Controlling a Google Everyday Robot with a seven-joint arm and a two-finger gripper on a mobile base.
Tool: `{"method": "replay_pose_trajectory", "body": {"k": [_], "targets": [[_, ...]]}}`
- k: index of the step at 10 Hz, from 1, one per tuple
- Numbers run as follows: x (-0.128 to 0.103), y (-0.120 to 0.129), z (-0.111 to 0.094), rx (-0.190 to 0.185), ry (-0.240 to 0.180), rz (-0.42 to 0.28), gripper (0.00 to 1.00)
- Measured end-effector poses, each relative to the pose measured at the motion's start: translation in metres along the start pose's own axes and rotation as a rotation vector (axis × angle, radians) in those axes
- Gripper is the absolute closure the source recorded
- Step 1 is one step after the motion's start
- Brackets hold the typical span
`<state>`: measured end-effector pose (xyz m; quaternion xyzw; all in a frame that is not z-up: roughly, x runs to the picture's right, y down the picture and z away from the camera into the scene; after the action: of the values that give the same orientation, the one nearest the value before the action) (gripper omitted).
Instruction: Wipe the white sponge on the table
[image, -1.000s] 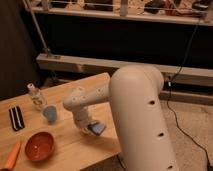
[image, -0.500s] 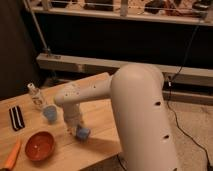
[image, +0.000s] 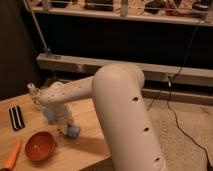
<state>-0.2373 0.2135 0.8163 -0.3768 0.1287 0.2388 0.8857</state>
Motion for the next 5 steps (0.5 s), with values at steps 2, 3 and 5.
{"method": "replay_pose_trajectory", "body": {"k": [2, 3, 5], "targets": [[-0.025, -0.007, 0.005, 0.043, -0.005, -0.001, 1.0], [-0.035, -0.014, 0.004, 0.061, -0.013, 0.008, 1.0], [-0.054, -0.058, -0.013, 0.12, -0.046, 0.074, 1.0]]}}
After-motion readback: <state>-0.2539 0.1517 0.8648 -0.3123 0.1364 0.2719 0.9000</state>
